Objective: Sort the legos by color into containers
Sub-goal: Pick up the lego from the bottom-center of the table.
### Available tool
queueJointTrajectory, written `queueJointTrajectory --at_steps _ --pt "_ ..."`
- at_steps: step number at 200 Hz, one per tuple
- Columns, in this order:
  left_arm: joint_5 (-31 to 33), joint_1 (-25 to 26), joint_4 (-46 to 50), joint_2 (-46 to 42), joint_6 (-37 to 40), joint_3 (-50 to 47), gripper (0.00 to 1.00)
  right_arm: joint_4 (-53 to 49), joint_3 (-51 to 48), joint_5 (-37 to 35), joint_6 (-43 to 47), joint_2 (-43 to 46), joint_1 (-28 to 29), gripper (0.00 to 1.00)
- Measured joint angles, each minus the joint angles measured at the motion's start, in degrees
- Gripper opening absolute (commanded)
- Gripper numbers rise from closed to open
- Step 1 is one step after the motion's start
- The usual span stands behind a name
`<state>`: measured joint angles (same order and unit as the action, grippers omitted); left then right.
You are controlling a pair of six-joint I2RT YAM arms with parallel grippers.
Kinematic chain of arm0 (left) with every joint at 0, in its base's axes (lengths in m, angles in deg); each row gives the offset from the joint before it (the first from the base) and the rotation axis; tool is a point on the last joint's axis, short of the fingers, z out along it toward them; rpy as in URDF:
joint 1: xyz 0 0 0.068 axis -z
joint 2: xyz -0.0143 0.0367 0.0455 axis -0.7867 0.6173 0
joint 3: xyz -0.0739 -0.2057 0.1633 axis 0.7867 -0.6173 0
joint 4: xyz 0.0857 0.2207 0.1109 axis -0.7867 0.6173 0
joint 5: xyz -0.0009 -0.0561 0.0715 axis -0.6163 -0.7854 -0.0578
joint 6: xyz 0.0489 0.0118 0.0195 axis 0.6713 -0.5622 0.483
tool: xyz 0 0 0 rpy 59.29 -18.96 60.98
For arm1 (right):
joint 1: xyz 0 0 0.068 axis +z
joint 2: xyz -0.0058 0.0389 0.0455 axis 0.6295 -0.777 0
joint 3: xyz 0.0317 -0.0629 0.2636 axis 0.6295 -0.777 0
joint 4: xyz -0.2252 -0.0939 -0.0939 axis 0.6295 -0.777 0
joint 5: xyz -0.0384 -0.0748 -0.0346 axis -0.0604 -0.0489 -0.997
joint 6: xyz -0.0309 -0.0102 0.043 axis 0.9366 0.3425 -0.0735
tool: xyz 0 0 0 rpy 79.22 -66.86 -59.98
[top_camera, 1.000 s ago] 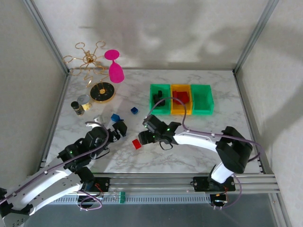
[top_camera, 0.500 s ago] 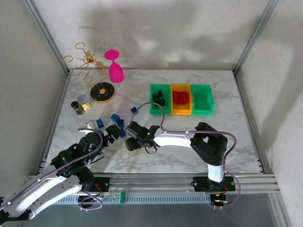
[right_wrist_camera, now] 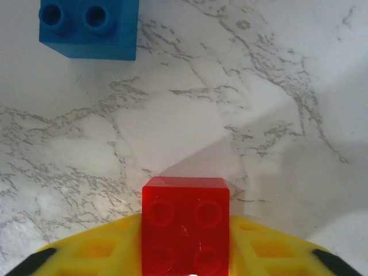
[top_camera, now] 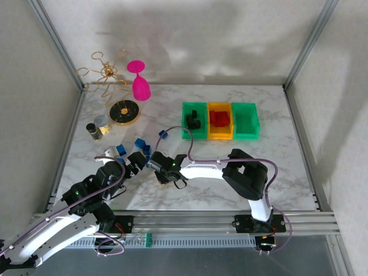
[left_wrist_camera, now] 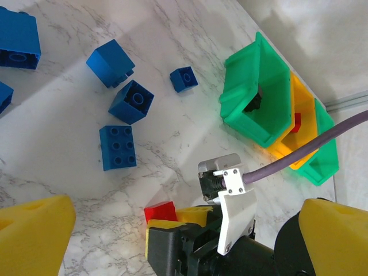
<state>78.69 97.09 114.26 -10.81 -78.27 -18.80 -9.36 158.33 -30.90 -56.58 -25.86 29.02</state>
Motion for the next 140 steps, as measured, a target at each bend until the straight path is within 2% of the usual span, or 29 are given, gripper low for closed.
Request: queueJointTrajectory --at_steps 29,77,101,140 --pt "0.02 0.00 -0.04 0.02 0.02 -0.11 1.00 -0.04 0.00 -0.17 -0.07 0.15 0.00 0.24" --pt "-0.04 0.00 -0.74 0.22 0.07 -0.11 1.00 -0.20 -2.69 0.44 -0.48 4.24 -1.64 0.21" --pt "-0.79 0.00 -2.19 2.10 0.26 -0.07 1.00 -0.20 -5.03 1.01 -0.72 9.40 -4.94 0.21" --pt "-3.26 0.00 -7.13 8.15 1.84 -0.02 1.00 -0.22 -5.92 0.68 0.00 16.65 -13.73 0.21"
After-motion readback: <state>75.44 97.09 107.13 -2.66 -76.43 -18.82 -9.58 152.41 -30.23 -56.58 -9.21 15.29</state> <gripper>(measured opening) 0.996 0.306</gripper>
